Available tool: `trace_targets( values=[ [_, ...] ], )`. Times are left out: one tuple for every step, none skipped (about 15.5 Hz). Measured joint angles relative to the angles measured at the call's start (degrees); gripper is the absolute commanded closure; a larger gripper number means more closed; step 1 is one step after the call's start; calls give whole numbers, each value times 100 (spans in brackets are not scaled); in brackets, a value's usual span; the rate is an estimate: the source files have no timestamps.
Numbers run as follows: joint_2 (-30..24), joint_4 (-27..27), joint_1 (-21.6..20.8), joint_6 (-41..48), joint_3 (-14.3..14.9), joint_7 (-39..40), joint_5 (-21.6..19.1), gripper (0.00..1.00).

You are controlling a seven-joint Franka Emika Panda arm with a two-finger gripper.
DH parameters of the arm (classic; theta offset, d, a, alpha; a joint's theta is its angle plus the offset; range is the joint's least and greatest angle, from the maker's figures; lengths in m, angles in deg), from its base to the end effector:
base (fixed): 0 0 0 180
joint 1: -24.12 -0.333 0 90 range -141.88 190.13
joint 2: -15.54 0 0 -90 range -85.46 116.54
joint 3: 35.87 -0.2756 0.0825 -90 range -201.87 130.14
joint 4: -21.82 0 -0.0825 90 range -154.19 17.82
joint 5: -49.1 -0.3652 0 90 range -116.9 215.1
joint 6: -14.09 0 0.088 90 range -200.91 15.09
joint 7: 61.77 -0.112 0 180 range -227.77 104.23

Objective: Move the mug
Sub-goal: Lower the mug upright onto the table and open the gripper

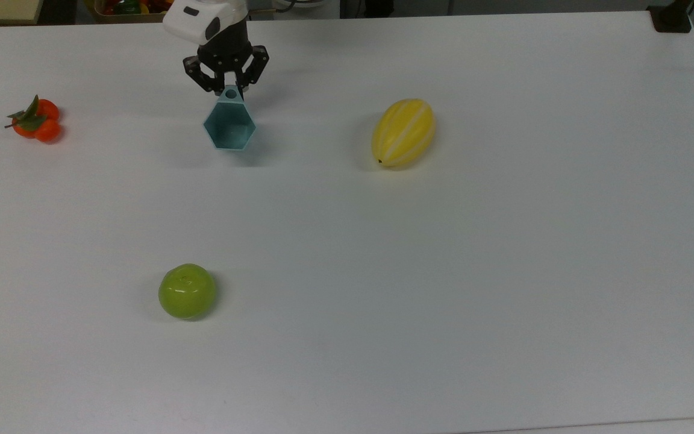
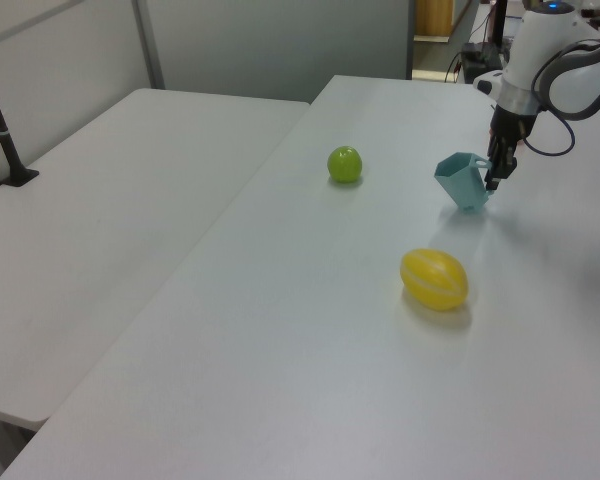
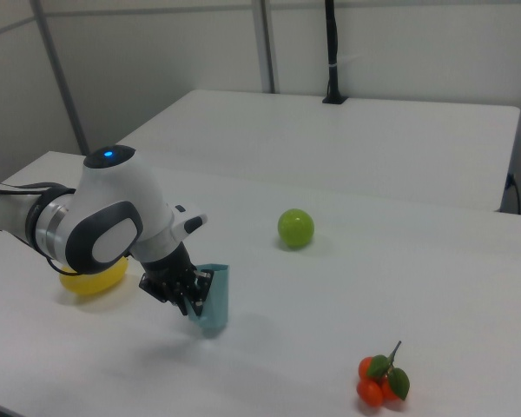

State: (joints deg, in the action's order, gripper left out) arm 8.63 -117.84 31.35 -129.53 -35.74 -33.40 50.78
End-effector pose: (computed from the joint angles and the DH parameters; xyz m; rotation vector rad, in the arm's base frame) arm 0.4765 -0.0614 0.3358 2.9960 0.5896 0.2674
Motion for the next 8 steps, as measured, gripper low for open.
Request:
trace_targets(
  values=[
    [-4, -15, 3, -11, 18, 71, 0, 99],
    [-6, -37, 2, -11, 19, 107, 0, 98],
    [-16, -68, 1, -14, 18, 144, 0, 95],
    [-28, -98, 1, -30, 18, 161, 0, 90],
    [-36, -116, 1, -39, 18, 167, 0, 83],
    [-44, -127, 1, -41, 18, 167, 0, 75],
    [-50, -135, 4, -42, 18, 167, 0, 66],
    [-53, -152, 8, -39, 19, 167, 0, 54]
  ],
)
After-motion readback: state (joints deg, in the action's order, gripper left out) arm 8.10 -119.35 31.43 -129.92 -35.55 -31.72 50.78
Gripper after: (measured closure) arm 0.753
